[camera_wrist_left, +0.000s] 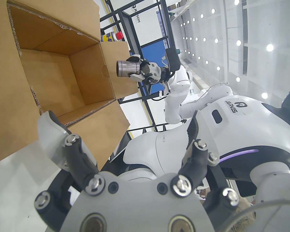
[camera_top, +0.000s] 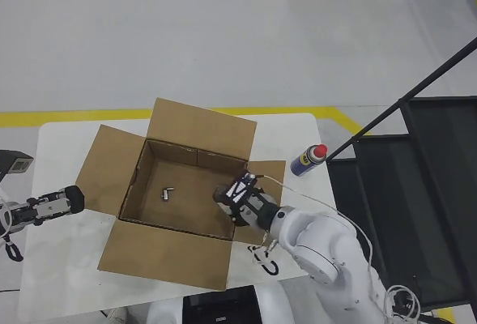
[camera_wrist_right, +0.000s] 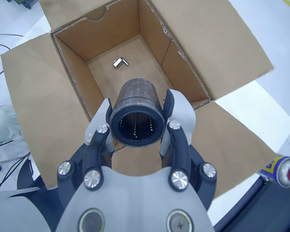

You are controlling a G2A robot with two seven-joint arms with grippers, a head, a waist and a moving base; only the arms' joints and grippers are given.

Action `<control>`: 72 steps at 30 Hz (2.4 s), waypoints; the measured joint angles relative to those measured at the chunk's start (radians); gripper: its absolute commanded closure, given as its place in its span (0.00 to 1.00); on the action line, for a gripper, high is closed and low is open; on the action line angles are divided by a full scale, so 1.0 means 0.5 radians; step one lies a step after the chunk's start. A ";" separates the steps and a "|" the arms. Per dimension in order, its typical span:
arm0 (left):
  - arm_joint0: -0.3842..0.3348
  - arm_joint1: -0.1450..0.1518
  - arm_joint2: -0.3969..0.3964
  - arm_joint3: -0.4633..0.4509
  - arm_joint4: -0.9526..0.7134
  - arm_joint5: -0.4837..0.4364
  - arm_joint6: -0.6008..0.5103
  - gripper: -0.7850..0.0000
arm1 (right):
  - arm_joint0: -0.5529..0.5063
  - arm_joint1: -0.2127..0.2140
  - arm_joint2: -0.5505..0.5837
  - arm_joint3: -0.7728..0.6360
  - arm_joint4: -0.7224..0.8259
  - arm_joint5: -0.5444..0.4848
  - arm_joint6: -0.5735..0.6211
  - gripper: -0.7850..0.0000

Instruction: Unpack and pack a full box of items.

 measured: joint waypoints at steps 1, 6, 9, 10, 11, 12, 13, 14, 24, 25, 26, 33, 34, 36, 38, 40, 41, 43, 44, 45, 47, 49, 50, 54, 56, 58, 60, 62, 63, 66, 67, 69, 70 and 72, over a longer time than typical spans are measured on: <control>0.000 0.000 0.000 0.000 0.000 0.000 0.000 0.00 | -0.069 0.009 0.046 -0.048 0.004 -0.014 -0.029 1.00; 0.000 0.000 0.000 0.000 0.000 0.000 0.000 0.00 | -0.405 0.043 0.301 -0.092 0.047 -0.048 -0.322 1.00; 0.000 0.000 0.000 0.000 0.000 0.000 0.000 0.00 | -0.582 0.057 0.455 -0.091 0.141 -0.062 -0.498 1.00; 0.000 0.000 0.000 0.000 0.000 0.000 0.000 0.00 | -0.632 0.061 0.503 -0.091 0.180 -0.077 -0.555 1.00; 0.000 0.000 0.000 0.000 0.000 0.000 0.000 0.00 | -0.692 0.066 0.564 -0.091 0.225 -0.100 -0.628 1.00; 0.000 0.000 0.000 0.000 0.000 0.000 0.000 0.00 | -0.734 0.070 0.608 -0.091 0.254 -0.119 -0.684 1.00; 0.000 0.000 0.000 0.000 0.000 0.000 0.000 0.00 | -0.772 0.073 0.650 -0.091 0.280 -0.144 -0.741 1.00; 0.000 0.000 0.000 0.000 0.000 0.000 0.000 0.00 | -0.817 0.078 0.701 -0.091 0.306 -0.181 -0.816 1.00; 0.000 0.000 0.000 0.000 0.000 0.000 0.000 0.00 | -1.096 0.100 1.002 -0.091 0.388 -0.257 -1.196 1.00; 0.000 0.000 0.000 0.000 0.000 0.000 0.000 0.00 | -1.120 0.101 1.028 -0.091 0.412 -0.245 -1.204 1.00; 0.000 0.000 0.000 0.000 0.000 0.000 0.000 0.00 | -1.147 0.101 1.058 -0.091 0.443 -0.223 -1.202 1.00; 0.000 0.000 0.000 0.000 0.000 0.000 0.000 0.00 | -1.069 0.109 1.006 -0.005 0.499 -0.013 -0.941 1.00; 0.000 0.000 0.000 0.000 0.000 0.000 0.000 0.00 | -1.022 0.110 0.970 0.030 0.472 0.031 -0.885 1.00; 0.000 0.000 0.000 0.000 0.000 0.000 0.000 0.00 | -0.893 0.112 0.869 0.122 0.410 0.131 -0.762 1.00; 0.000 0.000 0.000 0.000 0.000 0.000 0.000 0.00 | -0.763 0.112 0.768 0.217 0.341 0.233 -0.645 1.00; 0.000 0.000 0.000 0.000 0.000 0.000 0.000 0.00 | -0.660 0.111 0.692 0.293 0.280 0.321 -0.553 1.00; 0.000 0.000 0.000 0.000 0.000 0.000 0.000 0.00 | -0.596 0.109 0.648 0.343 0.238 0.386 -0.496 1.00; 0.000 0.000 0.000 0.000 0.000 0.000 0.000 0.00 | -0.507 0.107 0.589 0.415 0.181 0.485 -0.414 1.00; 0.000 0.000 0.000 0.000 0.000 0.000 0.000 0.00 | -0.451 0.105 0.556 0.464 0.148 0.547 -0.363 1.00; 0.000 0.000 0.000 0.000 0.000 0.000 0.000 0.00 | -0.411 0.104 0.535 0.501 0.123 0.593 -0.325 1.00; 0.000 0.000 0.000 0.000 0.000 0.000 0.000 0.00 | -0.324 0.101 0.494 0.580 0.090 0.678 -0.250 1.00; 0.000 0.000 0.000 0.000 0.000 0.000 0.000 0.00 | -0.269 0.099 0.473 0.635 0.075 0.733 -0.206 1.00; 0.000 0.000 0.000 0.000 0.000 0.000 0.000 0.00 | -0.242 0.099 0.463 0.662 0.081 0.749 -0.193 1.00; 0.000 0.000 0.000 0.000 0.000 0.000 0.000 0.00 | -0.180 0.100 0.460 0.763 0.088 0.802 -0.163 1.00; 0.000 0.000 0.000 0.000 0.000 0.000 0.000 0.00 | -0.143 0.100 0.460 0.822 0.089 0.833 -0.143 1.00; 0.000 0.000 0.000 0.000 0.000 0.000 0.000 0.00 | -0.109 0.101 0.460 0.873 0.083 0.860 -0.119 1.00; 0.000 0.000 0.000 0.000 0.000 0.000 0.000 0.00 | -0.069 0.101 0.459 0.926 0.068 0.907 -0.094 1.00; 0.000 0.000 0.000 0.000 0.000 0.000 0.000 0.00 | -0.034 0.101 0.459 0.966 0.069 0.936 -0.084 1.00; 0.000 0.000 0.000 0.000 0.000 0.000 0.000 0.00 | -0.020 0.101 0.459 0.981 0.068 0.943 -0.081 1.00; 0.000 0.000 0.000 0.000 0.000 0.000 0.000 0.00 | 0.026 0.102 0.448 1.029 0.052 0.963 -0.047 1.00; 0.000 0.000 0.000 0.000 0.000 0.000 0.000 0.00 | 0.041 0.103 0.444 1.045 0.040 0.977 -0.029 1.00; 0.000 0.000 0.000 0.000 0.000 0.000 0.000 0.00 | 0.080 0.103 0.432 1.080 0.016 1.010 0.013 1.00; 0.000 0.000 0.000 0.000 0.000 0.000 0.000 0.00 | 0.097 0.102 0.426 1.096 0.003 1.022 0.030 1.00; 0.000 0.000 0.000 0.000 0.000 0.000 0.000 0.00 | 0.133 0.102 0.410 1.128 -0.014 1.039 0.061 1.00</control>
